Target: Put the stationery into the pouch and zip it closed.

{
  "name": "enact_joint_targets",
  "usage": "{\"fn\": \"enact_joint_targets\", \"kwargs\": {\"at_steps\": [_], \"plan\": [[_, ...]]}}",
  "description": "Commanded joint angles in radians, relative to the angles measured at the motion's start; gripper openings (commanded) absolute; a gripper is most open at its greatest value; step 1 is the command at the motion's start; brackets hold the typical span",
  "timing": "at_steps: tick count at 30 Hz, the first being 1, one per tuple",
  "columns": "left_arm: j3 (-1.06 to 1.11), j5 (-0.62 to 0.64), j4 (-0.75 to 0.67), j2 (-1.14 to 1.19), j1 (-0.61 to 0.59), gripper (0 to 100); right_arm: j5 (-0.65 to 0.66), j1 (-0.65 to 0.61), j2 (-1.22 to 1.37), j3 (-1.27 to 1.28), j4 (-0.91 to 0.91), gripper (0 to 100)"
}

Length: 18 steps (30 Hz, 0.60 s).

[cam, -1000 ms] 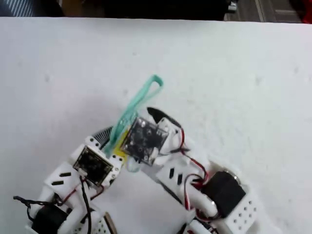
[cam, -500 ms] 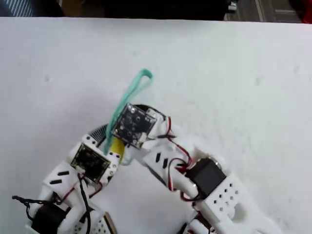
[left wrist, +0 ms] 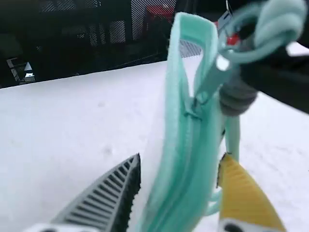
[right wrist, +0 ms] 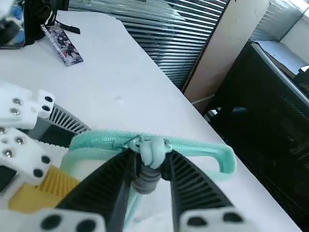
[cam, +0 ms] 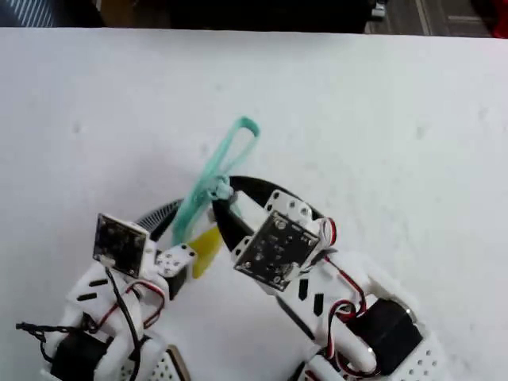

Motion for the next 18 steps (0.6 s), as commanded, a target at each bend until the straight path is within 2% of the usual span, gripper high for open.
{"fn": "enact_joint_targets", "kwargs": {"at_steps": [1,6,9,11,14,18], "plan": [[-0.020,0.008,-0.014,0.002,-0.013,27,0.025,0.007,-0.022,-0.115,0.051,1.7],[-0.025,0.000,-0.017,0.002,0.028,11,0.026,0.012,0.047,-0.190,0.061,1.7],[-0.020,-0.112,-0.023,0.002,0.117,2,0.026,0.012,0.127,-0.195,0.061,1.7],[-0.018,-0.150,-0.020,0.002,0.170,3,0.026,0.012,0.163,-0.196,0.061,1.7],[-0.018,-0.137,-0.032,0.002,0.191,2,0.026,0.012,0.177,-0.196,0.061,1.7],[0.057,-0.140,-0.126,0.002,0.189,2,0.026,0.041,0.185,-0.218,0.062,1.7]]}}
